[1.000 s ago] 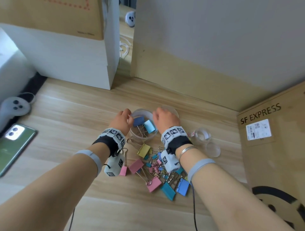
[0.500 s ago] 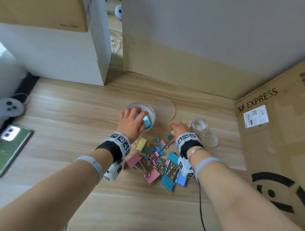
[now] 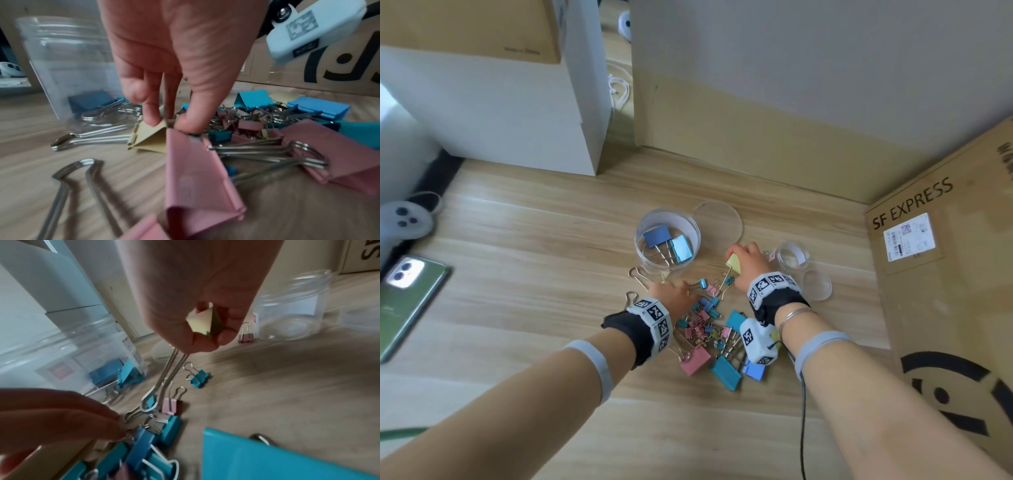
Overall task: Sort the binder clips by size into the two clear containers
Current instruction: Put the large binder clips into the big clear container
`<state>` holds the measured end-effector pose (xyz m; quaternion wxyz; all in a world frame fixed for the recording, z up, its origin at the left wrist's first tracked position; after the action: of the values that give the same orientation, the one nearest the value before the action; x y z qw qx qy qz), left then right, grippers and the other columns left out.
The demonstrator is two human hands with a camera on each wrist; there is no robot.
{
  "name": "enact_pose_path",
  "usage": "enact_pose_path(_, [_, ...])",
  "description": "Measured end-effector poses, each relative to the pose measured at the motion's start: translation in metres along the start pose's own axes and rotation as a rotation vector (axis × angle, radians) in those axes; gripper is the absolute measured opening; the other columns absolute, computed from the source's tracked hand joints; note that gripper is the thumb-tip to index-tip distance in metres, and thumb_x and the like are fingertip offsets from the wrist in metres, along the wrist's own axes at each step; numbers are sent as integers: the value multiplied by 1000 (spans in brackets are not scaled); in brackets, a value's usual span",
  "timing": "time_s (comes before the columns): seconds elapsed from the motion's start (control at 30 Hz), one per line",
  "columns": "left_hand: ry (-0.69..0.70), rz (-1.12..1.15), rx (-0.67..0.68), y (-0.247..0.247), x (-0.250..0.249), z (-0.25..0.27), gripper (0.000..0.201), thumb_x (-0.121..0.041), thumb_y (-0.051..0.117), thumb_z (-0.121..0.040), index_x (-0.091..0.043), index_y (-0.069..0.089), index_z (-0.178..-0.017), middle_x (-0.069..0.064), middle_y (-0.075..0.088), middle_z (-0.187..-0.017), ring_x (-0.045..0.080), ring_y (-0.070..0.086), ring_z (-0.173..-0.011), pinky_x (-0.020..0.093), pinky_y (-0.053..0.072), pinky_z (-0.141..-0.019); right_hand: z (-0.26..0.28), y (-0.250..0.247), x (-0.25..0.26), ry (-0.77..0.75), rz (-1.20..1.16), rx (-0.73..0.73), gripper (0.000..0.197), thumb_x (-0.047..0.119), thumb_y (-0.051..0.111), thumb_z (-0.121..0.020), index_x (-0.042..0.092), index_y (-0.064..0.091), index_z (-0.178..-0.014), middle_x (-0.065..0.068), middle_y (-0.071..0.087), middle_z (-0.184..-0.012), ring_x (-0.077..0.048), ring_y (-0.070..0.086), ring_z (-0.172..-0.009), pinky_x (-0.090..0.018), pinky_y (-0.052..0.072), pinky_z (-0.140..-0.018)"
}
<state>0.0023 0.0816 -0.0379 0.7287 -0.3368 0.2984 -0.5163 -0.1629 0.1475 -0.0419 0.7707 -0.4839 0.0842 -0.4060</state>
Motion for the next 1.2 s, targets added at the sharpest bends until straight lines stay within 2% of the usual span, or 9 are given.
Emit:
enact_pose_path(0.17, [-71,67,48,-3,8,-2,67,-11,63,-83,-31,34,-139,13,38,-138,29,55,-114,39,54,-89,1,8,1,-27,-46,5,50,-9,59,-73,24,50,-109,-7,41,-120,-31,53,-103,-39,53,-82])
enact_pose_path(0.3, [-95,68,84,-3,11,0,60,-15,60,-86,-27,33,-139,17,36,-139,31,58,-109,38,53,-84,3,11,1,-32,-57,-3,48,-7,59,-74,24,50,-109,-6,41,-121,-31,54,-102,-39,53,-82])
enact_pose_path(0.47, [-88,93,70,-15,14,5,43,-10,51,-91,-12,41,-132,11,56,-122,29,60,-106,35,51,-84,4,11,1,-27,-88,-16,48,-7,58,-74,24,51,-110,-7,41,-123,-30,55,-103,-37,52,-84])
enact_pose_path(0.7, [-23,383,-22,-78,30,23,62,-25,73,-76,-15,45,-130,6,60,-120,21,59,-100,29,50,-84,4,9,3,-15,-108,-29,49,-7,61,-75,23,51,-112,-6,42,-125,-28,55,-104,-35,52,-87])
enact_pose_path(0.77, [-5,478,-92,-102,42,28,61,-26,75,-74,-16,48,-128,3,61,-121,16,59,-84,26,49,-76,5,9,4,-22,-108,-20,50,-6,62,-75,24,51,-113,-6,42,-126,-27,56,-103,-33,52,-87])
enact_pose_path(0.83, [-5,503,-208,-126,55,32,59,-25,75,-73,-17,49,-126,-1,61,-120,16,57,-87,24,46,-77,6,8,5,-23,-107,-10,51,-5,62,-74,24,50,-114,-6,41,-126,-27,55,-104,-33,51,-87])
enact_pose_path(0.93, [10,368,-296,-142,66,27,53,-16,69,-78,-19,47,-127,-1,61,-104,18,55,-89,25,43,-74,7,7,5,-19,-119,-16,51,-5,61,-74,23,50,-116,-8,41,-125,-29,54,-104,-32,49,-85])
enact_pose_path(1.1, [57,9,-100,-116,60,13,38,-15,45,-92,-20,47,-129,4,54,-130,26,51,-118,34,45,-88,7,-1,3,-6,-157,-38,52,-6,59,-76,21,50,-119,-8,41,-126,-29,50,-112,-25,41,-82])
enact_pose_path(1.2, [146,-267,-47,-98,56,9,49,-15,56,-89,-26,41,-134,1,45,-137,25,42,-127,37,45,-97,7,-9,4,-15,-201,-73,49,-6,59,-76,22,51,-115,-8,41,-123,-30,53,-107,-27,44,-79])
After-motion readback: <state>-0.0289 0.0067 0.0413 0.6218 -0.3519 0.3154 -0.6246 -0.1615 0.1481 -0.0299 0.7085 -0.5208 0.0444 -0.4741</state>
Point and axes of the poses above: each hand's wrist, its own z-axis away from the middle knuckle, its own y-axis out of the palm, x = y × z, the point moved 2 cm from there along -z, towards the middle knuckle
